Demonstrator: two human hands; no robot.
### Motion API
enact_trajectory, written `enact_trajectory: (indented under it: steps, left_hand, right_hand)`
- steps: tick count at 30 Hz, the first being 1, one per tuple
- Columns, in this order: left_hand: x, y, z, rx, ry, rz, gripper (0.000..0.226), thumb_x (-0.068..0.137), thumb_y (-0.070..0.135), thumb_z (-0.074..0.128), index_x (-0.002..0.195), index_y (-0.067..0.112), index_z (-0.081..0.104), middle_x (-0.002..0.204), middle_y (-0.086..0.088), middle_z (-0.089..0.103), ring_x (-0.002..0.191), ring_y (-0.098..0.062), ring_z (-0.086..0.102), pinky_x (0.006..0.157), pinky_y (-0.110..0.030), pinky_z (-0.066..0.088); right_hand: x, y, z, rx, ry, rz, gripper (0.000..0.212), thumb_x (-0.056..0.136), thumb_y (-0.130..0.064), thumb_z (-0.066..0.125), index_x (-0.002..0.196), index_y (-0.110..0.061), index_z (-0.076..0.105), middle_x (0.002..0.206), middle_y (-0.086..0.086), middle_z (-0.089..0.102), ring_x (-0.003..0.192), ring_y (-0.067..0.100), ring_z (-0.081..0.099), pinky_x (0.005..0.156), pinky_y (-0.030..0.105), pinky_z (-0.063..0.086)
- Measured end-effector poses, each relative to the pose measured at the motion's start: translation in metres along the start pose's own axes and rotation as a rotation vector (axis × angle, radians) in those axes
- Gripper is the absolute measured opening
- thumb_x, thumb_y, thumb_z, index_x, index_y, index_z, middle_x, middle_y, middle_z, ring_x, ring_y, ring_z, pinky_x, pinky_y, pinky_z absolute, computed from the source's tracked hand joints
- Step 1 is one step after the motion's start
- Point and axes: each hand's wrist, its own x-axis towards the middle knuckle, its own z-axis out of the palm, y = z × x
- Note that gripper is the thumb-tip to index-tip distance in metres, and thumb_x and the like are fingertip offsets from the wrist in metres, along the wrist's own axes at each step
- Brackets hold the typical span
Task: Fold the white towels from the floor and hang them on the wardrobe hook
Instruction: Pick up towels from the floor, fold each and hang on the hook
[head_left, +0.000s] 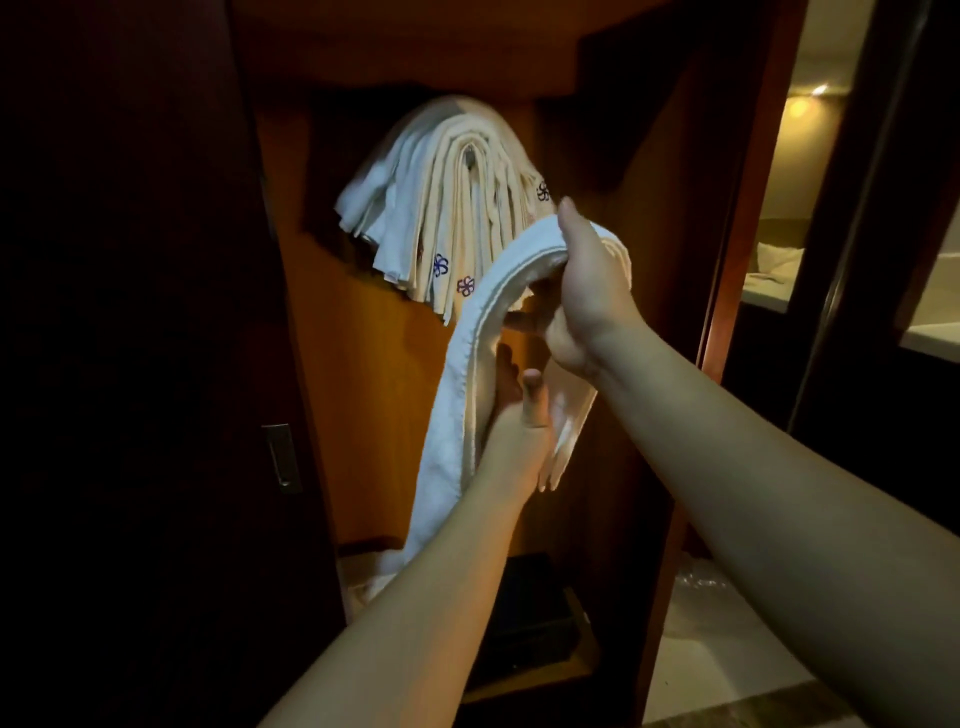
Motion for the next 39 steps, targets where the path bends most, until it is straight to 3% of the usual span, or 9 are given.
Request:
enact_trajectory:
  steps: [2, 5, 7, 11, 16, 23, 29, 34, 39]
  left_hand:
    - [0.014, 0.015, 0.011, 0.279, 0.683, -0.195, 0.043, 0.100, 0.039, 0.055, 0.097, -0.001, 0.069, 0.076, -0.009, 0.077, 0.085, -0.022, 0.070, 0.064, -0.019, 0.052]
    - [-0.018, 0.035, -0.004, -0.005, -0.321, -0.217, 0.123, 0.013, 0.110, 0.035, 0.097, 0.026, 0.068, 0.073, 0.024, 0.069, 0.078, 0.006, 0.069, 0.053, -0.003, 0.041]
    - [-0.014, 0.042, 0.000, 0.081, -0.299, -0.051, 0.158, -0.003, 0.108, 0.006, 0.111, 0.017, 0.068, 0.094, 0.014, 0.065, 0.100, -0.014, 0.067, 0.066, -0.004, 0.042]
    - [-0.014, 0.057, 0.010, -0.174, -0.182, -0.083, 0.099, 0.053, 0.096, 0.024, 0.113, 0.026, 0.060, 0.090, 0.003, 0.065, 0.101, -0.019, 0.063, 0.081, -0.022, 0.041]
    - [0.008, 0.061, 0.008, -0.483, -0.076, -0.084, 0.032, 0.092, 0.076, 0.034, 0.077, 0.073, 0.062, 0.084, 0.038, 0.067, 0.085, 0.010, 0.061, 0.078, -0.019, 0.037]
    - [0.062, 0.059, -0.008, -0.442, -0.185, -0.006, 0.025, 0.089, 0.058, 0.055, 0.102, 0.042, 0.071, 0.115, 0.018, 0.071, 0.115, -0.004, 0.059, 0.110, -0.036, 0.038]
    - [0.123, 0.059, -0.020, -0.394, -0.156, 0.081, 0.035, 0.089, 0.062, 0.051, 0.107, 0.040, 0.072, 0.112, 0.013, 0.073, 0.111, -0.005, 0.063, 0.105, -0.038, 0.044]
    - [0.193, 0.056, -0.022, -0.408, -0.168, 0.156, 0.043, 0.092, 0.066, 0.046, 0.113, 0.036, 0.068, 0.106, 0.021, 0.073, 0.098, 0.009, 0.065, 0.085, -0.021, 0.047]
    - [0.269, 0.086, -0.025, -0.272, -0.252, 0.295, 0.044, 0.082, 0.074, 0.031, 0.089, 0.042, 0.061, 0.069, 0.037, 0.066, 0.067, 0.026, 0.058, 0.049, 0.000, 0.042]
  right_hand:
    - [0.002, 0.001, -0.013, -0.013, 0.046, -0.005, 0.049, 0.097, -0.054, 0.052, 0.126, -0.016, 0.062, 0.110, 0.008, 0.076, 0.101, 0.028, 0.074, 0.081, 0.053, 0.060]
    - [0.005, 0.004, -0.036, -0.073, 0.090, -0.039, 0.031, 0.099, -0.051, 0.051, 0.104, -0.023, 0.063, 0.081, -0.007, 0.078, 0.079, 0.011, 0.076, 0.059, 0.032, 0.060]
    - [0.006, 0.005, -0.048, -0.204, 0.156, -0.063, 0.041, 0.097, -0.056, 0.049, 0.107, -0.019, 0.065, 0.088, -0.008, 0.078, 0.087, 0.007, 0.074, 0.073, 0.029, 0.062]
    - [0.013, 0.007, -0.069, -0.491, 0.206, -0.048, 0.081, 0.084, -0.071, 0.038, 0.140, -0.015, 0.055, 0.138, -0.001, 0.058, 0.128, 0.016, 0.051, 0.118, 0.040, 0.030]
    - [0.023, 0.007, -0.095, -0.709, 0.185, -0.041, 0.071, 0.091, -0.065, 0.037, 0.142, -0.018, 0.053, 0.129, -0.004, 0.051, 0.111, 0.013, 0.047, 0.098, 0.030, 0.027]
    - [0.067, 0.015, -0.103, -0.782, 0.218, -0.024, 0.039, 0.099, -0.055, 0.040, 0.108, -0.021, 0.056, 0.088, -0.013, 0.053, 0.082, 0.001, 0.049, 0.070, 0.027, 0.034]
    - [0.115, 0.024, -0.084, -0.899, 0.264, -0.052, 0.038, 0.100, -0.058, 0.038, 0.106, -0.022, 0.050, 0.103, 0.001, 0.055, 0.091, 0.018, 0.052, 0.079, 0.029, 0.031]
    - [0.173, 0.020, -0.060, -0.913, 0.299, -0.146, 0.049, 0.101, -0.055, 0.038, 0.070, -0.021, 0.052, 0.076, -0.009, 0.052, 0.072, 0.006, 0.049, 0.059, 0.024, 0.029]
    - [0.243, 0.004, -0.036, -0.891, 0.266, -0.215, 0.043, 0.102, -0.053, 0.036, 0.095, -0.019, 0.061, 0.090, 0.001, 0.059, 0.081, 0.013, 0.053, 0.068, 0.027, 0.033]
